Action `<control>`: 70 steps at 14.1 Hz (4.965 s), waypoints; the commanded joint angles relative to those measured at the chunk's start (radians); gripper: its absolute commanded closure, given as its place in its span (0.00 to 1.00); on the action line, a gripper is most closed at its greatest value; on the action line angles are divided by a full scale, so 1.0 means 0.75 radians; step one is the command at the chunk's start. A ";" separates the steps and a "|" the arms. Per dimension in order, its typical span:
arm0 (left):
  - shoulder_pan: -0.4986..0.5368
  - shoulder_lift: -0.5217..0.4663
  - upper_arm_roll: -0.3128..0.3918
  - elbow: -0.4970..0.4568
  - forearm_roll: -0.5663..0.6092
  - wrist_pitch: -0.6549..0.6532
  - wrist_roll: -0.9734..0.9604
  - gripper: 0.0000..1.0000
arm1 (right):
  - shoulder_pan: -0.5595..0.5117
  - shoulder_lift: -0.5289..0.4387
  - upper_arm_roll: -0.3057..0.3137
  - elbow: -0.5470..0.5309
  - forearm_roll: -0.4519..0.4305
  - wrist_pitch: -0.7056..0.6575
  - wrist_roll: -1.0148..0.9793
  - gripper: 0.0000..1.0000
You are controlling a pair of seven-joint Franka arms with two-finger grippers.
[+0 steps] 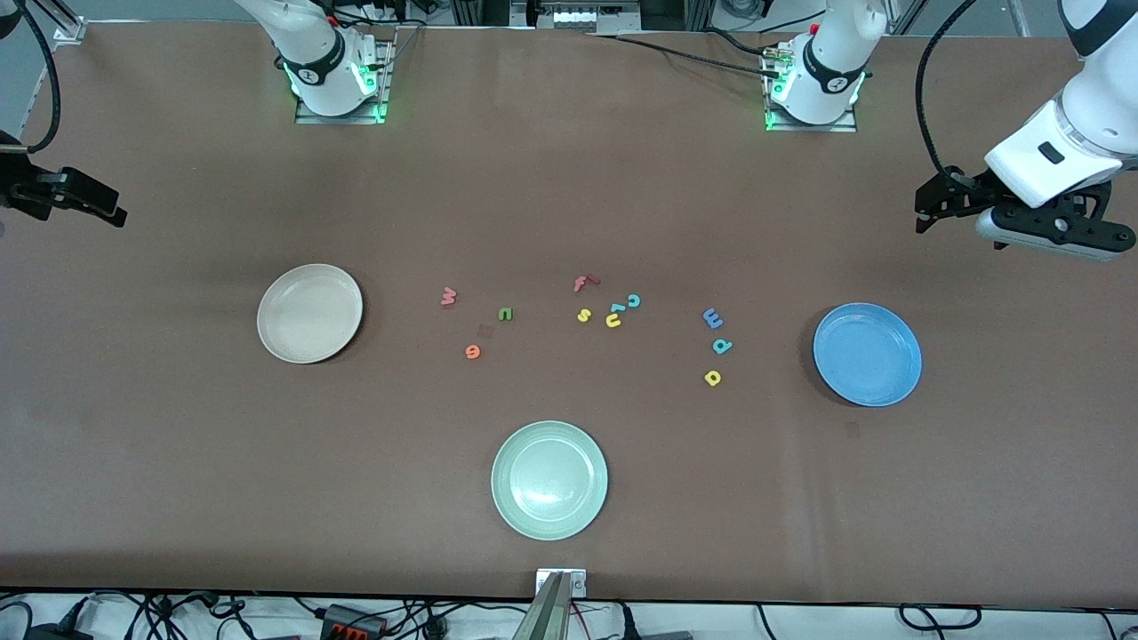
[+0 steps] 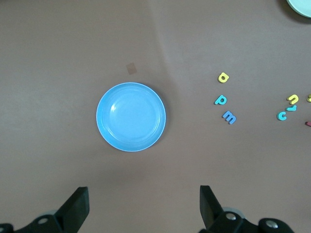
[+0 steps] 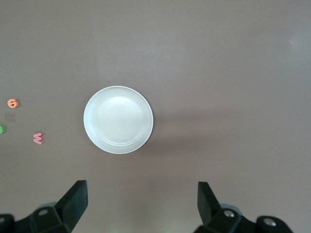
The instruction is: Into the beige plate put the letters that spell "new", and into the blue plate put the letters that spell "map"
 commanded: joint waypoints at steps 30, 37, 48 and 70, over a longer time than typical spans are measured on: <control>0.006 0.000 -0.008 0.023 0.021 -0.031 -0.020 0.00 | 0.375 0.438 0.019 -0.033 0.035 0.228 0.089 0.00; 0.006 0.010 -0.010 0.023 0.021 -0.043 -0.055 0.00 | 0.586 0.641 0.019 -0.117 0.142 0.544 0.366 0.00; -0.135 0.357 -0.063 0.017 0.021 0.006 -0.014 0.00 | 0.785 0.825 0.019 -0.159 0.209 0.744 0.601 0.04; -0.319 1.012 -0.067 -0.005 0.025 1.131 0.630 0.23 | 0.762 0.813 0.017 -0.235 0.213 0.783 0.603 0.91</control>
